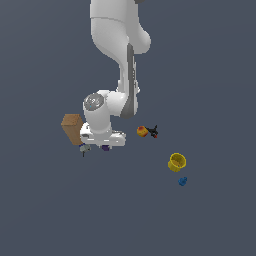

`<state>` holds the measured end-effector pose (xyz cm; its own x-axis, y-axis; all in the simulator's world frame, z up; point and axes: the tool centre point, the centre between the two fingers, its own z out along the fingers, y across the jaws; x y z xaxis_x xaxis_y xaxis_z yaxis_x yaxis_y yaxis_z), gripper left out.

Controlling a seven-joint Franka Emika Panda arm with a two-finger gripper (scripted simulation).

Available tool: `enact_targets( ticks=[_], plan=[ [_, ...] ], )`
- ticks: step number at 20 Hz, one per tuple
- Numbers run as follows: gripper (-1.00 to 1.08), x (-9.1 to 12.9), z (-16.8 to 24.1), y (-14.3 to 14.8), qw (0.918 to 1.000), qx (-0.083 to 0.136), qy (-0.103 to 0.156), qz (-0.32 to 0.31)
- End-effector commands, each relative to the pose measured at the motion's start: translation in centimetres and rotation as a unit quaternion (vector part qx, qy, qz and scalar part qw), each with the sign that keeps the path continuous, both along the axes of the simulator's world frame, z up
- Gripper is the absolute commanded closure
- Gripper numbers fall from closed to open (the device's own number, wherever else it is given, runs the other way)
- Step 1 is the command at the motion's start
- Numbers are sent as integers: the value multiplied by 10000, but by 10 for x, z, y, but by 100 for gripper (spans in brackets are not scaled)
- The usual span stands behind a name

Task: Pick up a designated object from a clutter of objects.

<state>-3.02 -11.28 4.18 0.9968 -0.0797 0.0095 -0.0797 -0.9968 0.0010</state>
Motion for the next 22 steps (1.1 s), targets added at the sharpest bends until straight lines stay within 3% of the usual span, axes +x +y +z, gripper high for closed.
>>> enact_targets(
  ticks=[1, 22],
  plan=[
    [108, 4, 11, 5, 10000, -1, -5, 2],
    [108, 67, 193, 86, 10000, -12, 23, -6]
  ],
)
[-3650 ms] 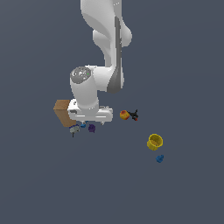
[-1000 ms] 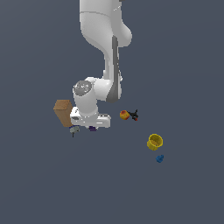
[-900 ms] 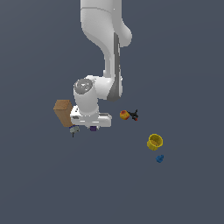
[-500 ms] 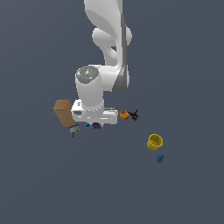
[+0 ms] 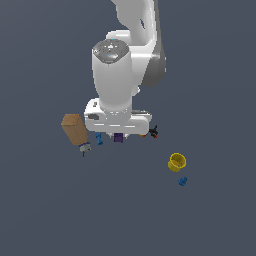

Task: Pick up a designated object from a clutter of objects.

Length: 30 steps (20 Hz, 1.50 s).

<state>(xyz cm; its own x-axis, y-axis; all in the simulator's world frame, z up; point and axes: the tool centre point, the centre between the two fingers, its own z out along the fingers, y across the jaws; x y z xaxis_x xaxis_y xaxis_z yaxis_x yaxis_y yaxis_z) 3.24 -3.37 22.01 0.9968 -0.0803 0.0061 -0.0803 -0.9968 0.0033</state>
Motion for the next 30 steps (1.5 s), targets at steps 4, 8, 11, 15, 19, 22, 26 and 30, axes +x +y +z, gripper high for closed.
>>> enact_targets(
  ticks=[4, 8, 11, 15, 19, 22, 26, 30],
  plan=[
    [108, 19, 52, 23, 10000, 2, 11, -2],
    [108, 33, 88, 39, 10000, 4, 14, -1],
    [108, 42, 111, 49, 10000, 7, 17, 0],
    [108, 53, 137, 61, 10000, 13, 23, 2],
    [108, 62, 156, 70, 10000, 16, 25, 3],
    [108, 67, 167, 74, 10000, 16, 25, 3],
    [108, 71, 176, 79, 10000, 19, 28, 4],
    [108, 74, 181, 81, 10000, 19, 28, 4]
  ],
)
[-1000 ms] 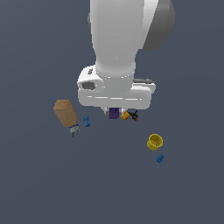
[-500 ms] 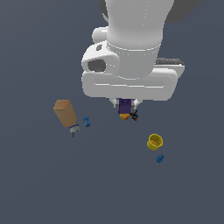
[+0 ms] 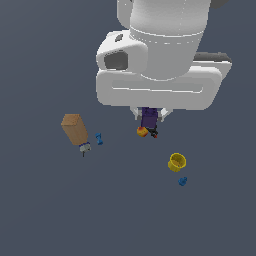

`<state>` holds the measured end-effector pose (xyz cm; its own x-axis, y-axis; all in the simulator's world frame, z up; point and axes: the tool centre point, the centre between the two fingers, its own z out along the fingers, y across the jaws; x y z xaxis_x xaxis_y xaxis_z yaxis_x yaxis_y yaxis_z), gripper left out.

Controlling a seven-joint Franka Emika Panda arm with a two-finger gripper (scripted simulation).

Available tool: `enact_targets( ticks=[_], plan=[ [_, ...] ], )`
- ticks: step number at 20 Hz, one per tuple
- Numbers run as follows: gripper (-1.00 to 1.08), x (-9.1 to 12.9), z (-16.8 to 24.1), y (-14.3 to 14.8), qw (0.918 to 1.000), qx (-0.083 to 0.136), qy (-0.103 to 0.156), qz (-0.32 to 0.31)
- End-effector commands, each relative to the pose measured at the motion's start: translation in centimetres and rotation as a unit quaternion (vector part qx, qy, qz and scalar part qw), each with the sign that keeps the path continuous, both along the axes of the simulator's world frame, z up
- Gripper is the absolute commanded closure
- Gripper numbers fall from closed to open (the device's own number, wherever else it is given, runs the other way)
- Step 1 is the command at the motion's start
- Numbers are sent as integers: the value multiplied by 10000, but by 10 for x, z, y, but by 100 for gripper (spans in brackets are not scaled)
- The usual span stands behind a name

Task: Pick up a designated object from a clutter of objects.

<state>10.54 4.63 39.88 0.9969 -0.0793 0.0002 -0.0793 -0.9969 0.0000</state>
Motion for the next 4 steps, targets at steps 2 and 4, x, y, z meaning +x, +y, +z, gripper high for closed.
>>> enact_targets(
  ticks=[2, 4],
  plan=[
    [108, 2, 3, 1, 10000, 0, 0, -1],
    [108, 2, 3, 1, 10000, 0, 0, -1]
  ],
)
